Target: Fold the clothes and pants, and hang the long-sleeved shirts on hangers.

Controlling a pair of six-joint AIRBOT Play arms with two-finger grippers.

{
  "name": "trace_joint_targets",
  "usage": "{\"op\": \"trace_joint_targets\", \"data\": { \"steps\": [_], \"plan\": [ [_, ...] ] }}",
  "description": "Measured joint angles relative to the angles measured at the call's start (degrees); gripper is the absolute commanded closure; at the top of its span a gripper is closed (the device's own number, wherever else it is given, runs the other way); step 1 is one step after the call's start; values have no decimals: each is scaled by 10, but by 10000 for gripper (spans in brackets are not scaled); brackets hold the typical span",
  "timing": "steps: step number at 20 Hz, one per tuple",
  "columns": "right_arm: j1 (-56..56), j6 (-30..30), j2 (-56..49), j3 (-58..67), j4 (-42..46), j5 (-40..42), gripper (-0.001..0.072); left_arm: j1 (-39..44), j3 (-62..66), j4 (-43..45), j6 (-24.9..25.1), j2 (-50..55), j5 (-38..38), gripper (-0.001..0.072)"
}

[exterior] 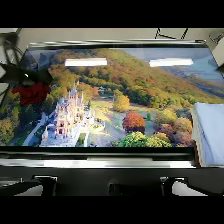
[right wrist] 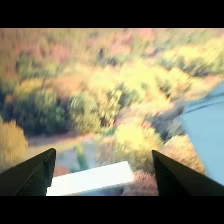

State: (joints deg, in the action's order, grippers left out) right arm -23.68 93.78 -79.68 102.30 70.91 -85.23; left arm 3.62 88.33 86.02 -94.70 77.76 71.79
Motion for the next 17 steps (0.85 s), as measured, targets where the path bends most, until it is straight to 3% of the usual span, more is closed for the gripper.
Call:
{"op": "trace_joint_targets", "data": {
  "steps": [2, 6, 17],
  "plan": [
    [62, 9, -14, -47, 12, -17, 46, 6, -23, 5, 0, 17, 41, 0],
    [132, 17, -25, -92, 53, -18, 46, 15, -57, 5, 0, 21, 48, 0],
    [160, 19, -28, -108, 76, -16, 46, 18, -69, 6, 2, 27, 50, 0]
  ]
}}
